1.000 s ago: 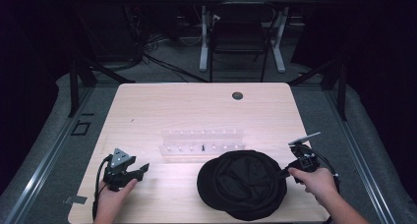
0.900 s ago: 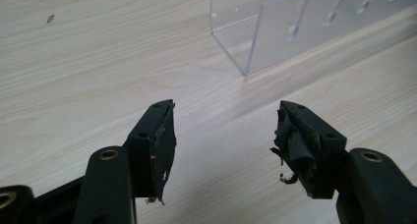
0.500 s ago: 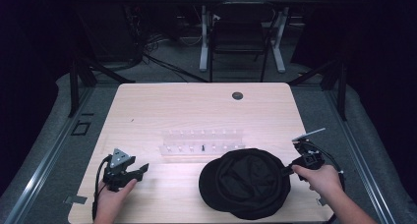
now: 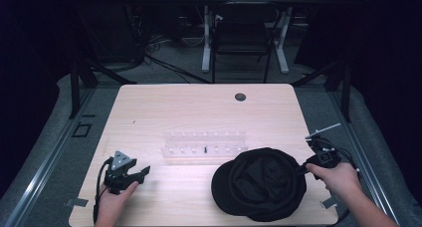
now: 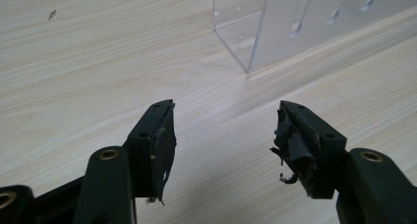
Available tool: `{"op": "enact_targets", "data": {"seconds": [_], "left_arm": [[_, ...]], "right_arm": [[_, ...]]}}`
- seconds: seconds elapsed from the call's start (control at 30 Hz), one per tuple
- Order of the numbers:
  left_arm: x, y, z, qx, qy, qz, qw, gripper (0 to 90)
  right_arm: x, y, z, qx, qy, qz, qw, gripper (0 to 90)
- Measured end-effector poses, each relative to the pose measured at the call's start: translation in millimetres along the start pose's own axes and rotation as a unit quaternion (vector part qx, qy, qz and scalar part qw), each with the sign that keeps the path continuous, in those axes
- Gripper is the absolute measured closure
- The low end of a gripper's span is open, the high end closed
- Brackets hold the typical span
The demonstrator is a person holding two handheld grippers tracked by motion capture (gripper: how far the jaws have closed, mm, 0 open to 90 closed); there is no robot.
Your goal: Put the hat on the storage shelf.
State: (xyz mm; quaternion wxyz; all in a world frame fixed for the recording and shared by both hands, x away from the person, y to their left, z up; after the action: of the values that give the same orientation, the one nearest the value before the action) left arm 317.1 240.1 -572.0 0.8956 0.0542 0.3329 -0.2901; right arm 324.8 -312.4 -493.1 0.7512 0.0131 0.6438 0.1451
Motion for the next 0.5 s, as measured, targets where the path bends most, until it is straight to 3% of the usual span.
{"op": "enact_targets", "data": {"seconds": [0.23,0.33,0.5], "left_arm": [[1.0,-1.1,0.7,0.002,0.003,-0.002,1.0000,40.0],[1.1,-1.3,0.7,0.002,0.002,-0.002,1.0000,40.0],[0.3,-0.7,0.4,0.001,0.001,-0.001,1.0000,40.0]], "right_arm": [[-15.6,1.4,-1.3,-0.003,-0.003,-0.012,0.9999,87.6],[-22.9,1.9,-0.9,-0.017,0.008,-0.012,0.9998,87.6],[-31.6,7.2,-1.0,-0.010,-0.004,-0.015,0.9998,87.6]]}}
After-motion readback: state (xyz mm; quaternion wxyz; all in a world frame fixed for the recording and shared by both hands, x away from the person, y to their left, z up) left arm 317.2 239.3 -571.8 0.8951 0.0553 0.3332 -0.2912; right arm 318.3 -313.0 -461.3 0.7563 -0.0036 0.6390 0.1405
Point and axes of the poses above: each handheld gripper's, and its own axes: x roughly forward along the jaws, z roughly out of its top, y roughly to its left, the point moved 3 cm from there along x, roughly forward along the jaws, and after that the axes turned 8 degrees about -z, right-handed, at the moved point
